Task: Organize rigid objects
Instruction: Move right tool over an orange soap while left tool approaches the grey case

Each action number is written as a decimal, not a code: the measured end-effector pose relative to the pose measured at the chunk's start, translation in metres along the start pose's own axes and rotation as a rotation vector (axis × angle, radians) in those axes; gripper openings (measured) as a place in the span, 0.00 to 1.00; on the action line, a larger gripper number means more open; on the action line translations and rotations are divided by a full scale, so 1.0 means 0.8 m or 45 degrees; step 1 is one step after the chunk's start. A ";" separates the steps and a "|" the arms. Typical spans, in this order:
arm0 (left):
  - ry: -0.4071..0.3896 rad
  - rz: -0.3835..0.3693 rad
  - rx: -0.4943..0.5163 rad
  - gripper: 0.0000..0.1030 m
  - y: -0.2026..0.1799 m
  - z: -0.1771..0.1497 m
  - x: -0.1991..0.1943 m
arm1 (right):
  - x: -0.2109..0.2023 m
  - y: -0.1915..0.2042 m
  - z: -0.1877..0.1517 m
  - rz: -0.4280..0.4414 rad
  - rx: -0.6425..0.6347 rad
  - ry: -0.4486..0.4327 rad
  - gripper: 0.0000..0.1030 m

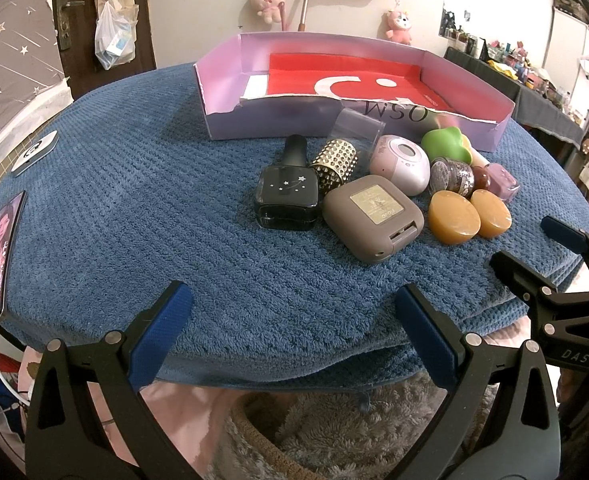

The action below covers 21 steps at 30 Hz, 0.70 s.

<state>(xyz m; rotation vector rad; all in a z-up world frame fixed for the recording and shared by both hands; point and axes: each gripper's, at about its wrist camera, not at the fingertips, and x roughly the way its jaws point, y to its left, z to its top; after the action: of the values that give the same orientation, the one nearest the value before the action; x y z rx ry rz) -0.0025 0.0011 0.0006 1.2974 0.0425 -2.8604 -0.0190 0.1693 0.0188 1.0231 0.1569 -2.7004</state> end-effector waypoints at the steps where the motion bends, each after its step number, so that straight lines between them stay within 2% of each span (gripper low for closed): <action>1: 0.000 -0.001 0.002 1.00 0.000 0.000 0.000 | 0.000 0.000 0.001 0.002 -0.003 0.003 1.00; 13: 0.001 -0.029 -0.020 1.00 0.006 0.005 -0.001 | 0.003 0.000 0.003 0.031 -0.025 0.006 0.95; 18: -0.001 -0.030 -0.003 0.96 0.003 0.005 -0.002 | 0.002 0.001 0.002 0.041 -0.034 0.003 0.90; 21: -0.004 -0.032 -0.004 0.90 0.002 0.006 -0.003 | 0.001 0.003 0.002 0.054 -0.035 -0.002 0.85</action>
<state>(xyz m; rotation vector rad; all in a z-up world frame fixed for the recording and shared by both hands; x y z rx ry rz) -0.0043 -0.0009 0.0054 1.3012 0.0638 -2.8816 -0.0206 0.1667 0.0194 1.0046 0.1697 -2.6537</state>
